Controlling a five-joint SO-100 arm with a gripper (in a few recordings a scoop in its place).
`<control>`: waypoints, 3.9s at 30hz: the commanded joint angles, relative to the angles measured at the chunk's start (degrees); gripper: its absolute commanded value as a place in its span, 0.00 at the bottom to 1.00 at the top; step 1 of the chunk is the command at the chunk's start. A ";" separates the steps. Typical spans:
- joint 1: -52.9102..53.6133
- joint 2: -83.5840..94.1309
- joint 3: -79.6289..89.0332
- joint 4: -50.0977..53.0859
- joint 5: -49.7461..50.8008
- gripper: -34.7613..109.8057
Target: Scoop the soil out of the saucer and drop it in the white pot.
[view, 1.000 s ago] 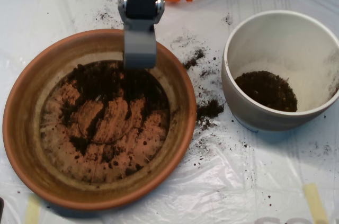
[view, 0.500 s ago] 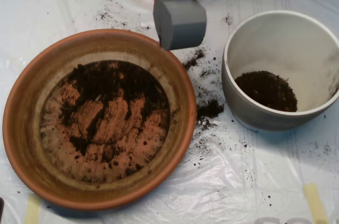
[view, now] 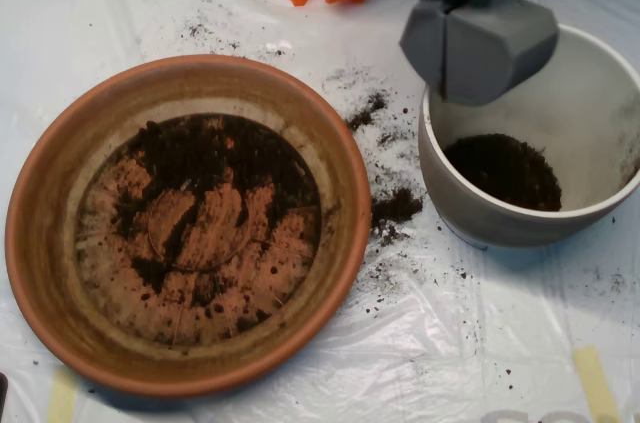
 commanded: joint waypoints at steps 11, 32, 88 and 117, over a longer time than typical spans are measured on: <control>-7.38 0.97 -5.19 3.87 -1.93 0.49; 11.87 11.16 2.11 0.26 6.06 0.50; 56.34 -41.57 -2.29 -4.92 -5.62 0.66; 57.48 -55.55 -22.76 8.96 -6.50 0.49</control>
